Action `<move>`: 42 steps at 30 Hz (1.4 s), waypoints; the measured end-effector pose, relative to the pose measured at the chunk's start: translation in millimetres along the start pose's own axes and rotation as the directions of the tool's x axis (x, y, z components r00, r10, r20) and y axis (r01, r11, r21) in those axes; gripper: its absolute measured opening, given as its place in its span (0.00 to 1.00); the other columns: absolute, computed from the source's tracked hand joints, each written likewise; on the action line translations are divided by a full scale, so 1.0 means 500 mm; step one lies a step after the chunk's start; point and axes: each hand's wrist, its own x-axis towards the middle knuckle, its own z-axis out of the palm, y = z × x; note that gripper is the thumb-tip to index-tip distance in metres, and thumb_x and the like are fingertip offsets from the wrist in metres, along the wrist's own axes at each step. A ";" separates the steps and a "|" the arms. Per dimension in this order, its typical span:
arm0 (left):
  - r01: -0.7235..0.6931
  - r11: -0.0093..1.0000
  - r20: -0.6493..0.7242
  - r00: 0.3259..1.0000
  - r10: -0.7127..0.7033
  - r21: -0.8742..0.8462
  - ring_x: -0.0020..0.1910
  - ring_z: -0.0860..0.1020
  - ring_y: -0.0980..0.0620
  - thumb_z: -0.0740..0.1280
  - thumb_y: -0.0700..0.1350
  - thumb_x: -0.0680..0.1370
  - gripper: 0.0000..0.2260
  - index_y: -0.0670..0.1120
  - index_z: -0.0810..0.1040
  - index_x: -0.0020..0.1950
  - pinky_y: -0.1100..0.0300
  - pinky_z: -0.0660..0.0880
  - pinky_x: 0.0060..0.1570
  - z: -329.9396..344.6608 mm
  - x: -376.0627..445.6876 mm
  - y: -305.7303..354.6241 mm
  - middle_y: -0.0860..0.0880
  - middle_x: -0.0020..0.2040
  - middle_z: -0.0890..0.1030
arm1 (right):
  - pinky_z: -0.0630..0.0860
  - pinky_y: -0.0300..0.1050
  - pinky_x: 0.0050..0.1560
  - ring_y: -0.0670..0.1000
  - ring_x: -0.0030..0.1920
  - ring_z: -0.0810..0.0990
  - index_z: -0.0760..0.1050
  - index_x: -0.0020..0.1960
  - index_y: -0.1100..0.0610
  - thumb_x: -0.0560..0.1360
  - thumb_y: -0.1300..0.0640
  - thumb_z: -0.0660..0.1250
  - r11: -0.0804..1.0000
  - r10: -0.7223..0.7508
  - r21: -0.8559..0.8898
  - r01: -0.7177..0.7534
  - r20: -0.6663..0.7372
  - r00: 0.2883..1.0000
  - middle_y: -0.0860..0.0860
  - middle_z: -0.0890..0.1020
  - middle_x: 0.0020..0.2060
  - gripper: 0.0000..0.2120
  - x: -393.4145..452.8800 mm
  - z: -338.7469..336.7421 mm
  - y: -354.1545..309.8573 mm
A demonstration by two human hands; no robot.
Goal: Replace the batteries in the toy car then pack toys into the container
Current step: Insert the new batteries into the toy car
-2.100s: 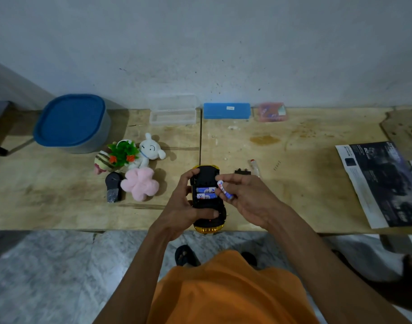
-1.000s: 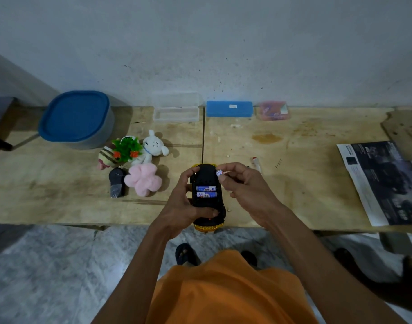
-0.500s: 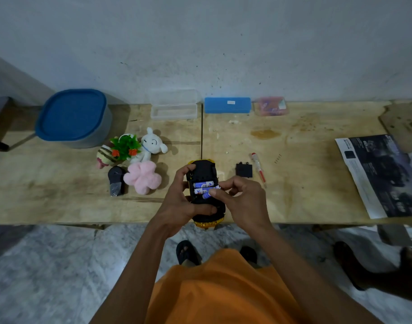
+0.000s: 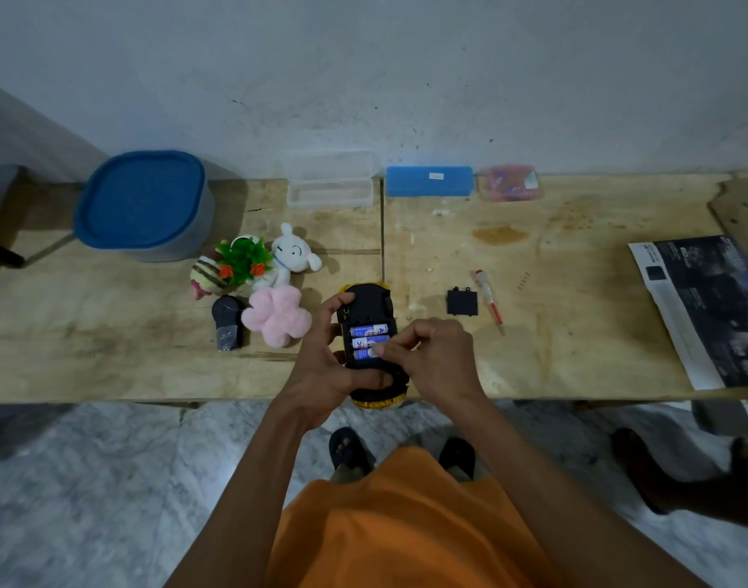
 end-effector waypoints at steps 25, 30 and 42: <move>0.153 0.988 0.168 0.974 -0.152 0.007 0.56 0.81 0.38 0.79 0.23 0.59 0.48 0.56 0.69 0.70 0.53 0.83 0.43 -0.018 0.112 -0.043 0.41 0.64 0.75 | 0.73 0.37 0.40 0.45 0.40 0.77 0.85 0.55 0.52 0.77 0.50 0.71 0.965 -0.020 -0.260 0.024 0.020 1.000 0.49 0.81 0.41 0.10 0.057 0.016 0.069; 0.159 0.987 0.049 0.986 -0.160 0.029 0.59 0.79 0.37 0.79 0.24 0.58 0.48 0.59 0.69 0.69 0.53 0.83 0.42 0.009 0.165 -0.029 0.43 0.64 0.76 | 0.68 0.25 0.41 0.49 0.44 0.81 0.84 0.47 0.59 0.76 0.62 0.70 0.955 0.073 -0.267 -0.127 -0.201 0.977 0.52 0.85 0.42 0.04 0.171 -0.055 0.141; 0.204 0.979 -0.110 0.973 -0.202 0.009 0.56 0.81 0.37 0.77 0.22 0.60 0.49 0.59 0.68 0.70 0.50 0.84 0.44 0.101 0.228 -0.002 0.42 0.64 0.75 | 0.65 0.53 0.60 0.56 0.65 0.66 0.78 0.64 0.45 0.75 0.44 0.70 0.643 0.137 -0.766 0.002 0.118 0.984 0.49 0.75 0.62 0.18 0.329 -0.152 0.258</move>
